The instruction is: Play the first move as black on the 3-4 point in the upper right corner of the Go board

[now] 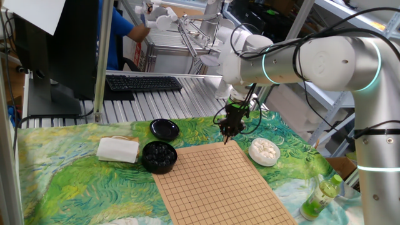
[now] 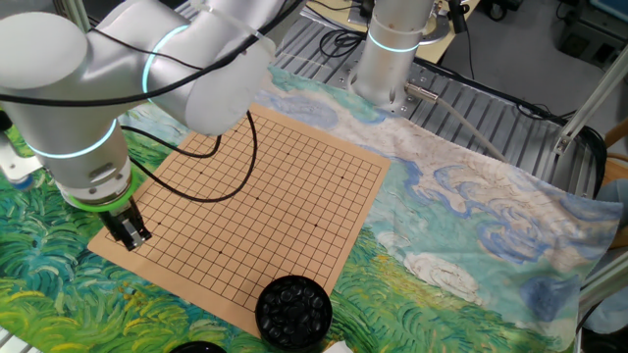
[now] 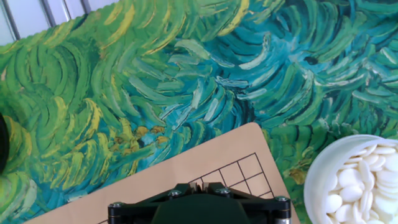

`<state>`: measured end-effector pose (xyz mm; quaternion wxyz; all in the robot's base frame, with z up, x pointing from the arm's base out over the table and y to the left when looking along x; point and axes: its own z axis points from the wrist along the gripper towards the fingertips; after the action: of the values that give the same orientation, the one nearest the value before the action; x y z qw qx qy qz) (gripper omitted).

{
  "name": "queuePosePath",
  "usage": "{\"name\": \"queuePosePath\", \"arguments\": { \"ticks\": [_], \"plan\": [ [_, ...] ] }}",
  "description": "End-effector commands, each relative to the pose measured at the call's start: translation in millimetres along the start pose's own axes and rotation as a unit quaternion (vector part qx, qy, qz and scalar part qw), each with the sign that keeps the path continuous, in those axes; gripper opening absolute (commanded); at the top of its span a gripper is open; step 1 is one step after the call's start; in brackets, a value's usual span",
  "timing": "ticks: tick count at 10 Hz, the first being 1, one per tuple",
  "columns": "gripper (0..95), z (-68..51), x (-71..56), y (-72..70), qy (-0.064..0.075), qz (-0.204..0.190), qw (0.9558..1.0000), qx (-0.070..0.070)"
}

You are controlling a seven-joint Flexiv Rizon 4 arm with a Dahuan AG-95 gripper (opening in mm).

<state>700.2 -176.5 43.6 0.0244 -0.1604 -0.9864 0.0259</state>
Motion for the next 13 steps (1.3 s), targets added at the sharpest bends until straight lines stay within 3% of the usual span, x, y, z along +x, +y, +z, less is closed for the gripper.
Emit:
{"name": "queuePosePath", "arguments": {
  "ticks": [1,5,9,13],
  "plan": [
    [0.0,0.4,-0.1,0.0,0.000,-0.002,1.0000,0.000],
    [0.0,-1.9,8.0,-3.1,0.009,0.016,0.9997,0.016],
    [0.0,-0.1,21.0,-5.8,0.013,0.016,0.9987,0.046],
    [0.0,4.0,23.7,-12.5,0.014,0.019,0.9983,0.053]
  ]
}}
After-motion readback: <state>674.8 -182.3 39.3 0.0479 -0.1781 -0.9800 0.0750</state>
